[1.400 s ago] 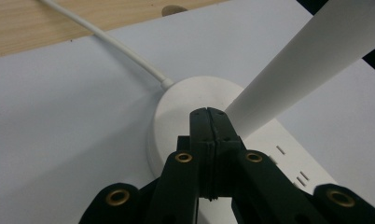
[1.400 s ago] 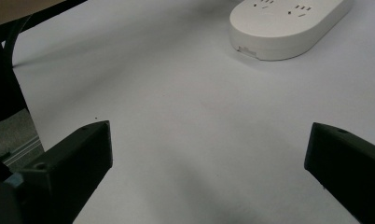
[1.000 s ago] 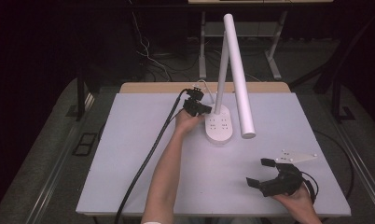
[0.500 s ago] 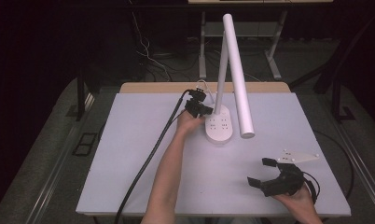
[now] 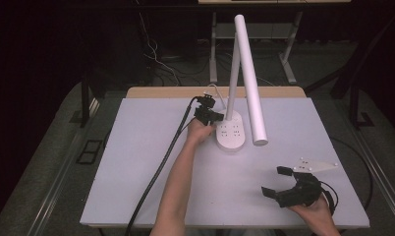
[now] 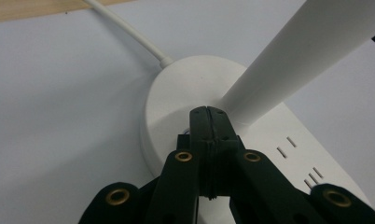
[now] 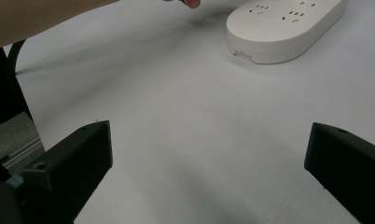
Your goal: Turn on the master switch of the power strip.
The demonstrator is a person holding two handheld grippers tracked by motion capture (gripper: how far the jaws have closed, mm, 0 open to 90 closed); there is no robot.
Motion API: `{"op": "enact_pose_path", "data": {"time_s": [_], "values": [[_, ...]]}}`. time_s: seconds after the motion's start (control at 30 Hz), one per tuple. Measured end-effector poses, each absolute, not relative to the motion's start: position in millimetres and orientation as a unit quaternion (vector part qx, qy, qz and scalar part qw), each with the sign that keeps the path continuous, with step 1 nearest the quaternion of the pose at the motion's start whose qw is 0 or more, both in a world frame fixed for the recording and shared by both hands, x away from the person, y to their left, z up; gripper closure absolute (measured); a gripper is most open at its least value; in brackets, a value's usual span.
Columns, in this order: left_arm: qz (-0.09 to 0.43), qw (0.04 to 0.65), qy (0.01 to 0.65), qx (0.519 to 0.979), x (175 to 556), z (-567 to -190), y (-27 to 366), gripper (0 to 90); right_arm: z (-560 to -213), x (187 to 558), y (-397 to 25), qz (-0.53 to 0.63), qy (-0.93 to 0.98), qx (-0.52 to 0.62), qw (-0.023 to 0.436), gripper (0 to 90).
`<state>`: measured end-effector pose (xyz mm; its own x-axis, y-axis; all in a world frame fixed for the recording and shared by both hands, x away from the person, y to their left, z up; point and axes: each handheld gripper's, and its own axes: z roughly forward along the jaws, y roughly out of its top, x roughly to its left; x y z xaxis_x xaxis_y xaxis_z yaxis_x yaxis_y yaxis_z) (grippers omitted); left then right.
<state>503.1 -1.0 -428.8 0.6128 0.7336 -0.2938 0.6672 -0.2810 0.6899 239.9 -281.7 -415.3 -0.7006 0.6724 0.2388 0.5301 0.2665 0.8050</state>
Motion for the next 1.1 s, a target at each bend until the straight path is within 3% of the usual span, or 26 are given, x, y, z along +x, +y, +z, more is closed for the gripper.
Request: {"op": "enact_pose_path", "data": {"time_s": [0.87, 1.1], "values": [[0.032, 0.426, 0.442, 0.789, 504.7, -426.1, 5.6, 90.0, -415.7, 240.3, -284.0, 0.475, 0.789, 0.383, 0.077, 0.3], [0.044, 0.44, 0.417, 0.794, 500.2, -412.9, 11.1, 89.7, -415.9, 241.1, -284.7, 0.475, 0.789, 0.383, 0.077, 0.3]]}}
